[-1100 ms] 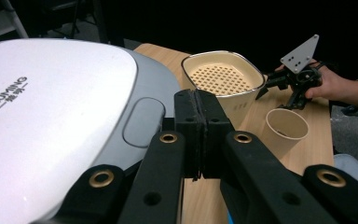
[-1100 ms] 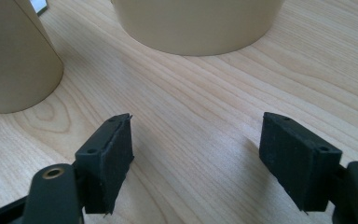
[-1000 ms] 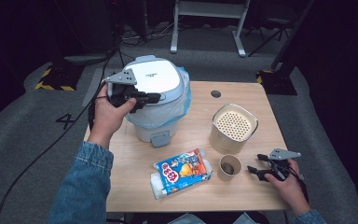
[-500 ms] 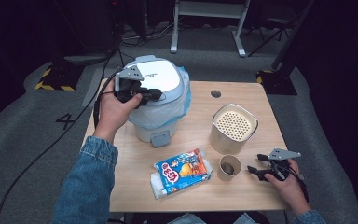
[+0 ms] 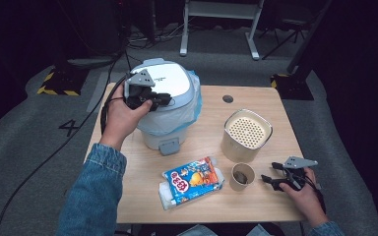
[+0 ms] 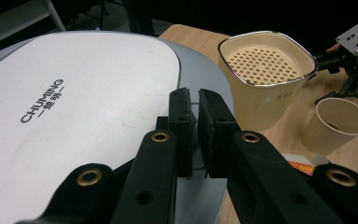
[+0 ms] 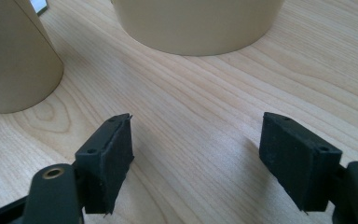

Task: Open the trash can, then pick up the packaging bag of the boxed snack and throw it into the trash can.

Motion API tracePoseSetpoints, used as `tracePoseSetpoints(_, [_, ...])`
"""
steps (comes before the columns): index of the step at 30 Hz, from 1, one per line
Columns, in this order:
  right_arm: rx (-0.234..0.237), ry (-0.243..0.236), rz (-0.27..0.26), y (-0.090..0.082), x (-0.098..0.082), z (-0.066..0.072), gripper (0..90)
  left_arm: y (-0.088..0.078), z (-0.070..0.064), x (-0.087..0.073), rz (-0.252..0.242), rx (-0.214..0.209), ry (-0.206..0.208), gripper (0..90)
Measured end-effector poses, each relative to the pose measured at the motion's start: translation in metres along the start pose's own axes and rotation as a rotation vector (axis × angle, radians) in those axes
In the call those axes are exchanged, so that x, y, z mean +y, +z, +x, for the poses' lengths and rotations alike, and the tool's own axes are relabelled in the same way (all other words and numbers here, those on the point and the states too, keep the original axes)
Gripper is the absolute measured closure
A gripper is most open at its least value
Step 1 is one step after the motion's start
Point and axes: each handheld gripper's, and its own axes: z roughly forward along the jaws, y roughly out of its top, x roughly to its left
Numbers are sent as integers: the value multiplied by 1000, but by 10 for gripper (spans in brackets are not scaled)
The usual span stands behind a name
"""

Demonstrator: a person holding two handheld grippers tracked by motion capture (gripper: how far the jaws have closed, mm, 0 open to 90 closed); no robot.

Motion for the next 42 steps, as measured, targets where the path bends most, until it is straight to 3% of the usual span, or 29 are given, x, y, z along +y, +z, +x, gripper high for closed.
tracePoseSetpoints(7, [0,0,0,0,0,0,261,0,-2,1,15,20,19,843])
tracePoseSetpoints(13, [0,0,0,0,0,0,261,0,-1,1,12,17,15,844])
tracePoseSetpoints(15, [0,0,0,0,0,0,261,0,-1,1,3,13,-5,836])
tracePoseSetpoints(17, [0,0,0,0,0,0,261,0,-1,1,11,40,-15,699])
tracePoseSetpoints(18, [0,0,0,0,0,0,261,0,-1,1,23,50,-17,561])
tracePoseSetpoints(19, [0,0,0,0,0,0,261,0,-2,0,19,63,-15,561])
tracePoseSetpoints(22, [0,1,0,0,0,0,261,-4,-10,-4,-9,78,-35,372])
tracePoseSetpoints(23, [0,1,0,0,0,0,261,-4,-10,-4,-9,78,-35,359])
tracePoseSetpoints(27, [1,-3,1,0,0,-1,260,-13,-31,-5,-48,36,-19,330])
tracePoseSetpoints(28, [1,-3,1,0,0,-1,260,-13,-31,-5,-48,36,-19,330])
tracePoseSetpoints(32, [1,-3,1,1,0,-1,260,-15,-52,-5,-49,-16,3,330])
tracePoseSetpoints(36, [0,-3,1,1,0,-1,260,-8,-69,-8,-15,-59,36,317])
tracePoseSetpoints(39, [0,-3,1,1,0,-1,260,4,-80,-20,-9,-102,25,317])
tracePoseSetpoints(42, [0,-3,1,1,0,-1,260,11,-84,-28,5,-111,14,318])
